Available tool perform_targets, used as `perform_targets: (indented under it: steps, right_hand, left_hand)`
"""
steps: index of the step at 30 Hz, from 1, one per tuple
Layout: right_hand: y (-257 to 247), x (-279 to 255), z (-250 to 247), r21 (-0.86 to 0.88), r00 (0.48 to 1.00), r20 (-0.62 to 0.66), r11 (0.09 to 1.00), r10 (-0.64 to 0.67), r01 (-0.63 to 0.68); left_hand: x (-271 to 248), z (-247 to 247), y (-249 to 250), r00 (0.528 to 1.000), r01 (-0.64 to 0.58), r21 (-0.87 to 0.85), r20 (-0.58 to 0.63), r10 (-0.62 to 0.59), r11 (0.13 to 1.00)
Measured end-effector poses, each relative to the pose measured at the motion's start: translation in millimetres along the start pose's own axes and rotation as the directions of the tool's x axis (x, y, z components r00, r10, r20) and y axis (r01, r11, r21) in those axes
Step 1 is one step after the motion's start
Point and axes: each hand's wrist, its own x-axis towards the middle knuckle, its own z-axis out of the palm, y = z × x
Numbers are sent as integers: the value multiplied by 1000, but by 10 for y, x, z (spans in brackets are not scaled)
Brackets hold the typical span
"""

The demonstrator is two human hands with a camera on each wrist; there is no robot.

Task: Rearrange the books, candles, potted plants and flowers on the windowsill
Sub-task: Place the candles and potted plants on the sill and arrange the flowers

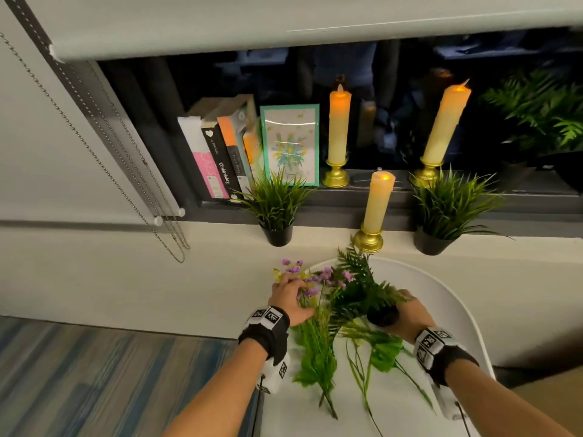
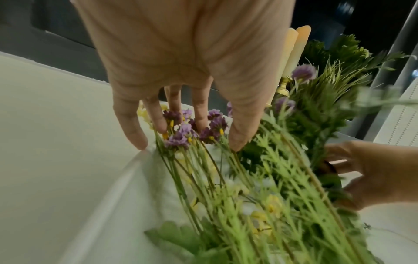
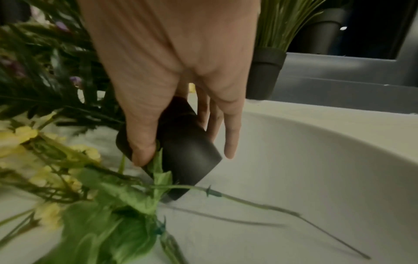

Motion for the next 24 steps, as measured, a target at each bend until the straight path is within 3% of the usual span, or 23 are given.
perform_targets:
  steps: [4, 8, 14, 20, 24]
  right_hand:
    - [31, -60, -141, 124, 990, -123, 991, 67, -51]
    - [-3, -186, -111, 121, 984, -156, 990, 87, -68]
    - [72, -340, 136, 261, 955, -76, 931, 285, -257]
    - [90, -431, 207, 333, 944, 114, 883, 311, -331]
    - [92, -474, 126, 330, 941, 69, 882, 332, -336]
  left_hand:
    - [87, 6, -26, 999, -32, 21, 16, 31, 999]
    - [149, 43, -21, 997, -72, 30, 35, 71, 997]
    - [149, 95, -41, 990, -144, 46, 8, 143, 989]
    - [109, 141, 0, 986, -164, 53, -13, 165, 985]
    - [84, 243, 60, 979, -203, -24, 9, 203, 979]
